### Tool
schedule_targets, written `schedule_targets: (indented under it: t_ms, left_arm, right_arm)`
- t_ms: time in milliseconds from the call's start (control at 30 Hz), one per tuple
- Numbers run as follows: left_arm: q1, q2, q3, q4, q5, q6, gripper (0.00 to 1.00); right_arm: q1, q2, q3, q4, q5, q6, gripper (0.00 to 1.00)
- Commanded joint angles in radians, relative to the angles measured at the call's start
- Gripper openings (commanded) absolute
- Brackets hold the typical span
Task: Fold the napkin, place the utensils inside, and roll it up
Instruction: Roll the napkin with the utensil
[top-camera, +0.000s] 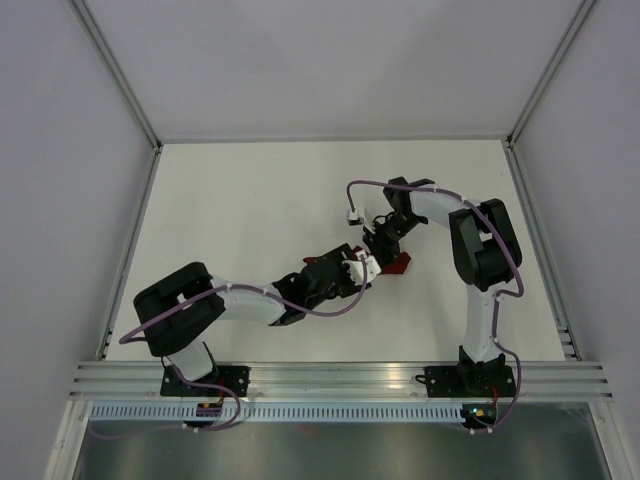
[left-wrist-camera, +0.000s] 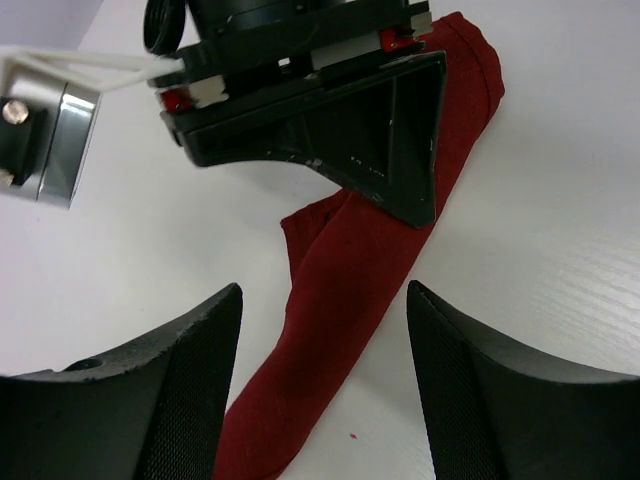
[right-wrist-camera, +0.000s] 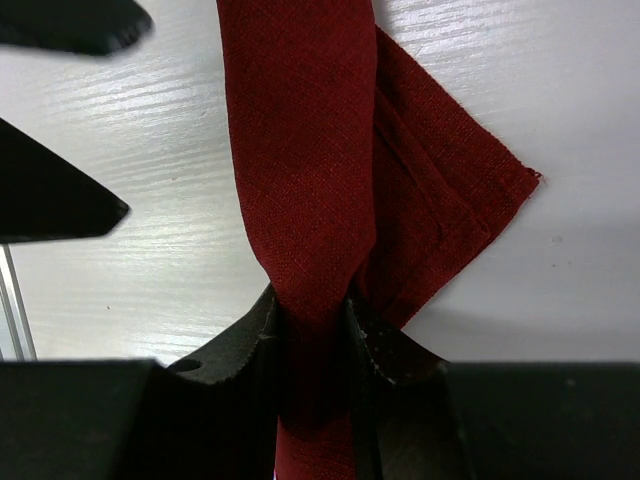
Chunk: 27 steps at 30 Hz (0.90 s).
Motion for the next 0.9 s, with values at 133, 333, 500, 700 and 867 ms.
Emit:
schedule_targets:
  t_ms: [133,333,500,700,867]
  left_arm:
    - [-0.008,0.1,0.123,-0.091,0.029,0.214,0.73]
    - [-0.005,0.138,0.166,-0.203,0.102,0.229,0.71]
    - [0.004,0.154,0.192,-0.264,0.125,0.232,0.71]
    - [0.067,0.188,0.232,-0.305,0.164,0.19,0.68]
    - [0.092,0.211,0.252,-0.341,0.178,0.179,0.63]
  right_arm:
    - [0.013,0.122,-0.039,-0.018,0.108,-0.029,0.14]
    - [0.005,0.133,-0.036,-0.019,0.105,-0.029,0.14]
    - [0.002,0.139,-0.034,-0.022,0.103,-0.032,0.14]
    - [-0.001,0.139,-0.042,-0.022,0.103,-0.037,0.13]
    - [-0.005,0.138,-0.037,-0.03,0.097,-0.038,0.13]
